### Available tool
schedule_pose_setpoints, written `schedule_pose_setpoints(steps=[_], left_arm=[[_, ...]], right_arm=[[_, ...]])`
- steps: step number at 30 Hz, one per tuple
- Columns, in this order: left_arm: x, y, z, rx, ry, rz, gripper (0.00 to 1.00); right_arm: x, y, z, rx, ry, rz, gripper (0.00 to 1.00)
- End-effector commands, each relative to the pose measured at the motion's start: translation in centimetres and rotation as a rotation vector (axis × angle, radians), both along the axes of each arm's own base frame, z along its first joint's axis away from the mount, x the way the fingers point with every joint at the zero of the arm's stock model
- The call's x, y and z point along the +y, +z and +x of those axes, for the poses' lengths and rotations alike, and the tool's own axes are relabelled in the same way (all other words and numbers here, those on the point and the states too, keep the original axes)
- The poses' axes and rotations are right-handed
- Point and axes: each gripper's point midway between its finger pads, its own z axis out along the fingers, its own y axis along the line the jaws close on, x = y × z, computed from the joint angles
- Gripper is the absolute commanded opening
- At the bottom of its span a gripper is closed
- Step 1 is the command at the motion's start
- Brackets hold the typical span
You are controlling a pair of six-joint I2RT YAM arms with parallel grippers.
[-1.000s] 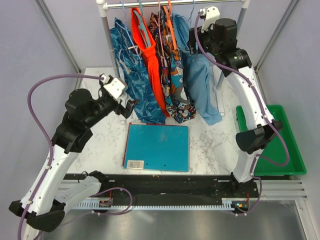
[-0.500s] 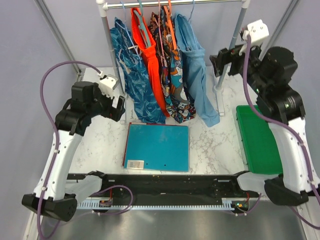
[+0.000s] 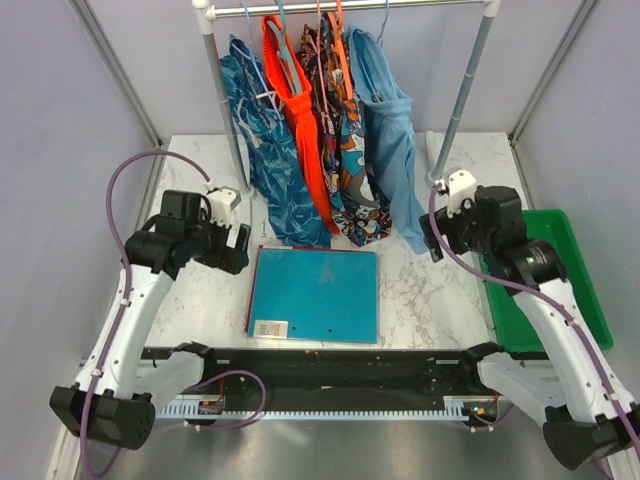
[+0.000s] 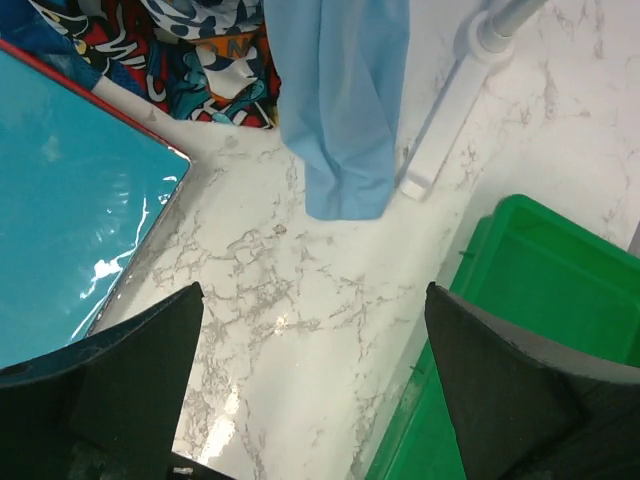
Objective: Place the shorts on the hanger
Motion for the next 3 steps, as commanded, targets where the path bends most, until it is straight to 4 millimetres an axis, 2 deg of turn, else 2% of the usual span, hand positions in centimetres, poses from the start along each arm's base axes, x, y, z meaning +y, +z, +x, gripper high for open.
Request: schedule_pose_setpoints(steps=[1, 3], left_arm=[[-0.27, 1.78, -0.99, -0.069, 0.009, -0.05, 0.99], [0.14, 2.43, -1.39, -0.102, 0.012, -0.036, 0.99]], right_arm=[[-0.81, 3.33, -1.82, -0.123, -0.006, 0.039, 0.98], [-1.29, 4.04, -2.54, -0.148, -0.018, 0.04, 0.98]])
